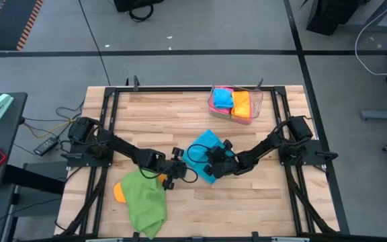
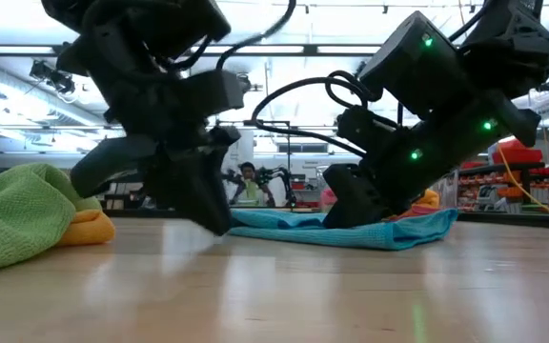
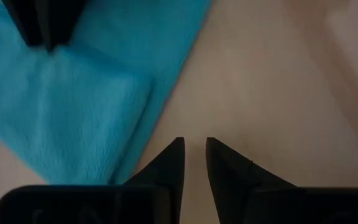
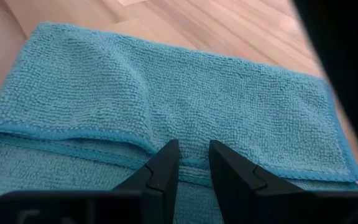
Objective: Fold microfiber towels
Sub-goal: Fold the blue towel
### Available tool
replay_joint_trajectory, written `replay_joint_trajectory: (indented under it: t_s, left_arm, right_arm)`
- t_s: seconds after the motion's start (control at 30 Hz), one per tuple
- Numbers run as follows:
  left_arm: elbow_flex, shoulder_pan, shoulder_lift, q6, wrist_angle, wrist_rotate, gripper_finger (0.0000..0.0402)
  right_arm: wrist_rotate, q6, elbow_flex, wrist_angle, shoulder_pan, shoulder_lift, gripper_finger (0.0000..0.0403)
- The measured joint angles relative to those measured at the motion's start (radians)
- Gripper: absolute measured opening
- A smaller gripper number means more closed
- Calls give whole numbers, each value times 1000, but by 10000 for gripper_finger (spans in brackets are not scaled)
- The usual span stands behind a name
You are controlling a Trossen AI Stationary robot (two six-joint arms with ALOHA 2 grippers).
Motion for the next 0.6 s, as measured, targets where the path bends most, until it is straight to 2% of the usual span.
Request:
replay_joint_trajectory:
  t_s: [0.13, 0.27, 0.37, 0.53, 0.6]
  left_arm:
    - [1, -9, -9, 27, 86, -13, 75]
    - [1, 5, -9, 24, 159, -77, 72]
    - [2, 33, 7, -50, 209, -125, 68]
    - [1, 91, 59, -207, 221, -125, 62]
    - [1, 103, 85, -243, 223, -96, 59]
  right_arm:
    - [1, 2, 0, -1, 0, 0, 99]
    - [1, 9, 0, -3, 0, 0, 99]
    - [1, 12, 0, -3, 0, 0, 99]
    - [0, 13, 0, -3, 0, 0, 99]
    - [0, 13, 0, -3, 0, 0, 99]
